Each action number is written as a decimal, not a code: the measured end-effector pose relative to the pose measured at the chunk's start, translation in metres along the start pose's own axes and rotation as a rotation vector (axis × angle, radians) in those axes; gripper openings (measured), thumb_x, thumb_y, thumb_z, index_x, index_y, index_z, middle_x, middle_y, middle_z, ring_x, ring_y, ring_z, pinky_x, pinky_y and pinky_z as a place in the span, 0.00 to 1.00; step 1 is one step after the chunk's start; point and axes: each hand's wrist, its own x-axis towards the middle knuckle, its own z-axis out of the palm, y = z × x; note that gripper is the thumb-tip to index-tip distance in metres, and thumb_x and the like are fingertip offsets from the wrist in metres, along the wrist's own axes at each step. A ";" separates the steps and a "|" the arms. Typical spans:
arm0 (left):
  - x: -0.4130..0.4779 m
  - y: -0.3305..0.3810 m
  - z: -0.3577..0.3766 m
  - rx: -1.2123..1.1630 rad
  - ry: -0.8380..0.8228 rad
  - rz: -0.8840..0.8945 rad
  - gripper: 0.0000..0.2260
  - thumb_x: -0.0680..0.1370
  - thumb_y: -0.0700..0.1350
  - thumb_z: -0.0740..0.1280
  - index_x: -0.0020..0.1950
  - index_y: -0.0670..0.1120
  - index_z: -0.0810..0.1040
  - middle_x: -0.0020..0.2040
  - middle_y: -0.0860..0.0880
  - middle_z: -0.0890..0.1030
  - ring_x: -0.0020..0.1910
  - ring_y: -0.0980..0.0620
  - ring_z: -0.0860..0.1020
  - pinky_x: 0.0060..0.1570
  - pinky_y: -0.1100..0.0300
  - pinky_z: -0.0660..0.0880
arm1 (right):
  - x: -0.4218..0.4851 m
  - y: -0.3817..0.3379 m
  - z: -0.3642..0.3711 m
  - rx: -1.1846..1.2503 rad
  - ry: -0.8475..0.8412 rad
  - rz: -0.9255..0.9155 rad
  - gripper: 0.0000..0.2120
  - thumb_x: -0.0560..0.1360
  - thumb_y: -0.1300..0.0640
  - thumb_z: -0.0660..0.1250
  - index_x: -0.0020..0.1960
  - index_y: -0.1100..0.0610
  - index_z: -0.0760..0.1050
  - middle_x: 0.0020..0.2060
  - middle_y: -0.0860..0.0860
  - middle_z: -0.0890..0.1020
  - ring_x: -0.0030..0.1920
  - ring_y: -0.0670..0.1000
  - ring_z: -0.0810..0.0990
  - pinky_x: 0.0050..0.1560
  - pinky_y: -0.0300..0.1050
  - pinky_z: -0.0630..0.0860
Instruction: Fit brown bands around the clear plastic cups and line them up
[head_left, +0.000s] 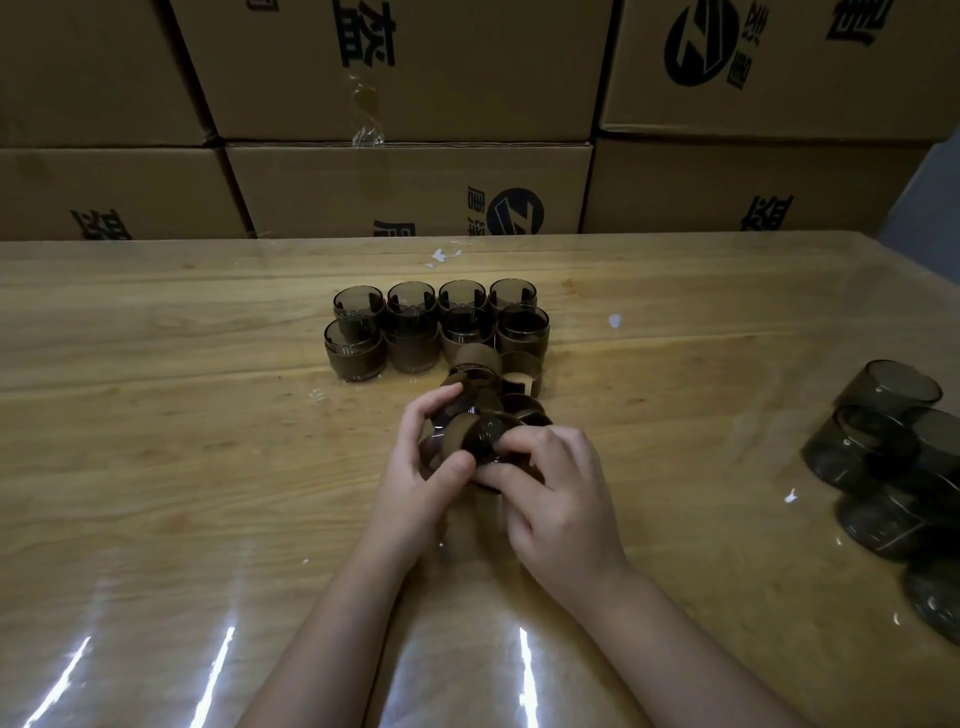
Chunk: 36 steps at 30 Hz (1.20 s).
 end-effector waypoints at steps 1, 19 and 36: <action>-0.001 0.001 0.000 0.005 -0.001 0.011 0.24 0.66 0.53 0.67 0.62 0.56 0.72 0.54 0.62 0.80 0.53 0.62 0.79 0.49 0.67 0.75 | 0.000 0.000 0.001 -0.014 0.006 -0.006 0.12 0.74 0.63 0.62 0.47 0.55 0.84 0.47 0.54 0.82 0.49 0.52 0.71 0.46 0.51 0.75; -0.009 0.017 0.010 0.015 0.033 0.137 0.22 0.65 0.61 0.73 0.58 0.60 0.77 0.61 0.44 0.75 0.58 0.49 0.77 0.56 0.55 0.76 | 0.003 -0.006 -0.004 0.866 -0.043 0.584 0.30 0.76 0.30 0.53 0.70 0.46 0.66 0.66 0.40 0.75 0.68 0.41 0.71 0.63 0.30 0.66; -0.010 0.018 0.024 0.018 0.126 0.199 0.27 0.66 0.63 0.74 0.56 0.49 0.73 0.62 0.40 0.75 0.63 0.53 0.75 0.58 0.59 0.74 | 0.002 -0.006 -0.002 0.817 0.074 0.700 0.18 0.79 0.44 0.51 0.61 0.43 0.75 0.59 0.39 0.80 0.63 0.42 0.77 0.62 0.38 0.73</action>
